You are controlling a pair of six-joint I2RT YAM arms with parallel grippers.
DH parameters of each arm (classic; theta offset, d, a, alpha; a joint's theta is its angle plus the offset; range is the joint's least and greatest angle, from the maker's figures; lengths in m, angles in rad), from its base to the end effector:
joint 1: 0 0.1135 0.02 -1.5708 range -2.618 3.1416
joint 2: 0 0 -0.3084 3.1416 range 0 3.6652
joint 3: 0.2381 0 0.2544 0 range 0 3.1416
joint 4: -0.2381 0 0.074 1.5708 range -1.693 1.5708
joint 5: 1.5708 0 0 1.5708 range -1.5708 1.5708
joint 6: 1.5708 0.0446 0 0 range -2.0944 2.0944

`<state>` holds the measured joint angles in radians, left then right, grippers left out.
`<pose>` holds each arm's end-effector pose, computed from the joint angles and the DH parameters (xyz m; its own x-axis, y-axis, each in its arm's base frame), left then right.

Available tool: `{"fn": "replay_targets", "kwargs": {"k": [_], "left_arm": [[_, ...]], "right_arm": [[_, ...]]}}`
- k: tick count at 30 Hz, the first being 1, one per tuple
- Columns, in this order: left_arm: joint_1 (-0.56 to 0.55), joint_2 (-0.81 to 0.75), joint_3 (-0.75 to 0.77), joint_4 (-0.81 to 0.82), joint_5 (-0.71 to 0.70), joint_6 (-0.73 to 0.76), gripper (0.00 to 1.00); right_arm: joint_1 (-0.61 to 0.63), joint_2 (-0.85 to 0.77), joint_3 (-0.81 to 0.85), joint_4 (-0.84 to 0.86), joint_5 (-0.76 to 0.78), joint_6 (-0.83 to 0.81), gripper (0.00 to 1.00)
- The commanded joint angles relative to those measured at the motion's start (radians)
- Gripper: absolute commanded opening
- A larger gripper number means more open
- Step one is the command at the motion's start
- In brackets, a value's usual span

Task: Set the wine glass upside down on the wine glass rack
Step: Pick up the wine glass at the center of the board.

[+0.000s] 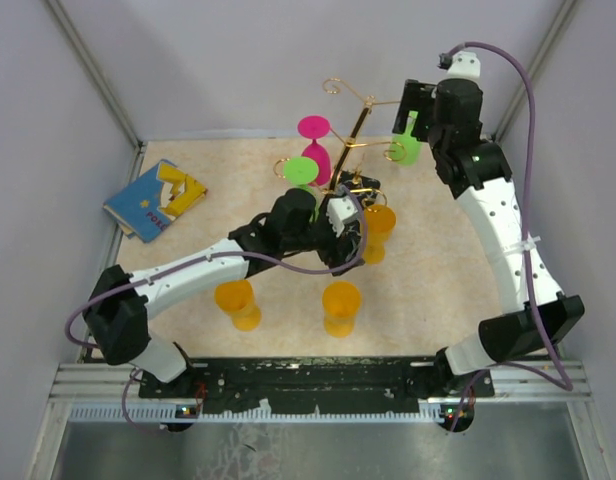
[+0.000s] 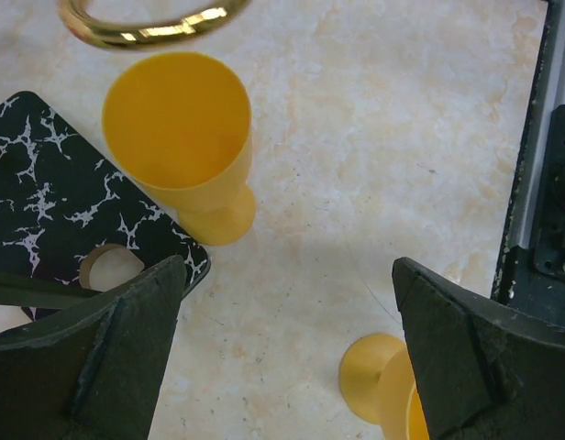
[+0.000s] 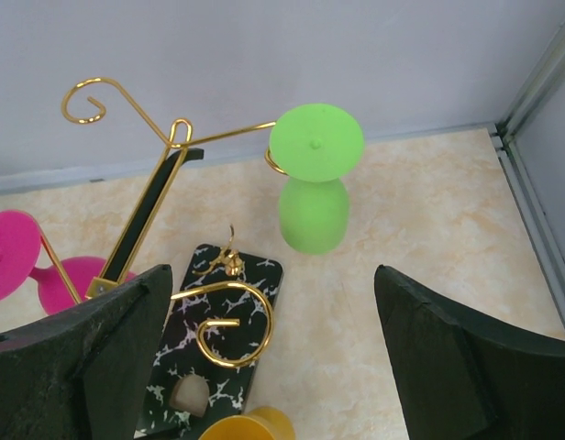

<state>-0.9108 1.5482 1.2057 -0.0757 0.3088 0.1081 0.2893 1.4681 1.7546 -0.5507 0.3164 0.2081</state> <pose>0.2177 -0.3026 0.3480 -0.1480 0.3583 -0.9218 0.9444 0.3280 -0.0241 0.3115 0.0783 0.5173 -0.2414 0.1330 -0.9613 0.0681 0.9904 0.1199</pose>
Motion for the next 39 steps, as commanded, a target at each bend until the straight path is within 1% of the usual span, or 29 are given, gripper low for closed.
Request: {"fn": "replay_targets", "kwargs": {"k": [1, 6, 13, 22, 33, 39], "left_arm": [[-0.034, -0.034, -0.104, 0.185, -0.056, 0.090, 0.99], [-0.059, -0.032, -0.186, 0.327, -0.064, 0.219, 0.99], [-0.077, 0.012, -0.193, 0.420, -0.090, 0.370, 0.99], [-0.084, 0.090, -0.120, 0.385, -0.034, 0.482, 0.99], [-0.088, 0.142, -0.059, 0.375, -0.054, 0.595, 0.99], [-0.088, 0.185, -0.010, 0.296, -0.046, 0.642, 0.98]], "right_arm": [[-0.009, -0.052, -0.018, 0.066, 0.036, -0.030, 0.91], [-0.012, -0.074, -0.046, 0.078, 0.049, -0.055, 0.91], [-0.032, -0.091, -0.060, 0.080, 0.038, -0.069, 0.91], [-0.063, -0.108, -0.075, 0.090, 0.020, -0.073, 0.91], [-0.084, -0.120, -0.090, 0.095, 0.009, -0.074, 0.91], [-0.090, -0.121, -0.090, 0.097, 0.001, -0.068, 0.91]]}}
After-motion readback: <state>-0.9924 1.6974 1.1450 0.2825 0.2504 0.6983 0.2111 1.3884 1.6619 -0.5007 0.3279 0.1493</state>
